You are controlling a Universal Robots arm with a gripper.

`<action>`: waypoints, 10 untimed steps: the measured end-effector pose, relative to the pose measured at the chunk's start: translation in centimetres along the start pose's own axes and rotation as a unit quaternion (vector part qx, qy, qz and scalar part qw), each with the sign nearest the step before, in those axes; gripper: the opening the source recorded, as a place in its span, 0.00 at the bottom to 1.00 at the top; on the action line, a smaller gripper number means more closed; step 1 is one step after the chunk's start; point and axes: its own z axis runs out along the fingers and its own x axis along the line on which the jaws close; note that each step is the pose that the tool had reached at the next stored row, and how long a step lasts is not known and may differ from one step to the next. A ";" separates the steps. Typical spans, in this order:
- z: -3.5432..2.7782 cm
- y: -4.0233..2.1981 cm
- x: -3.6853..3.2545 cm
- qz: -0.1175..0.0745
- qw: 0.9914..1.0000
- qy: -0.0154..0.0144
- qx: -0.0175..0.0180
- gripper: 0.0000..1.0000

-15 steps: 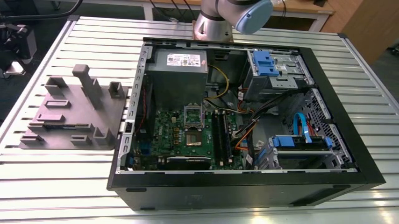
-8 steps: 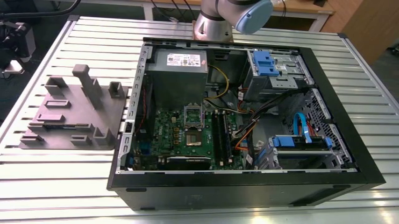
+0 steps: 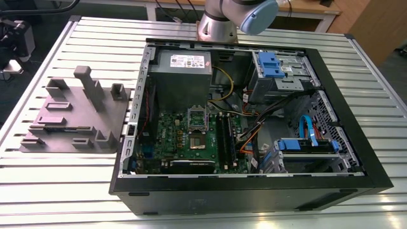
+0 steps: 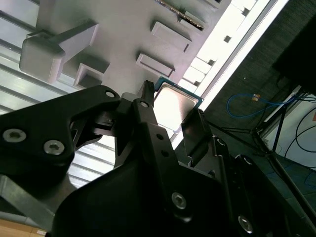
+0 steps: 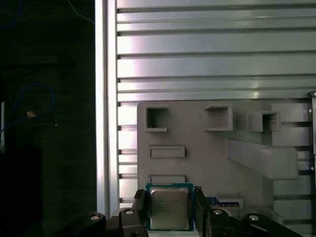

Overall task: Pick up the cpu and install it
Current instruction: 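Pick up the cpu and move it towards the insertion slot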

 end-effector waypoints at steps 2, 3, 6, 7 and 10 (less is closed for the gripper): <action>-0.12 0.01 0.00 0.000 1.000 0.000 0.000 0.47; -0.19 0.01 0.00 0.000 1.000 0.000 0.000 0.47; -0.38 0.01 0.01 0.000 1.000 0.000 0.000 0.47; -0.44 0.02 0.01 0.000 1.000 0.000 0.000 0.47; -0.61 0.02 0.01 0.000 1.000 0.000 0.000 0.47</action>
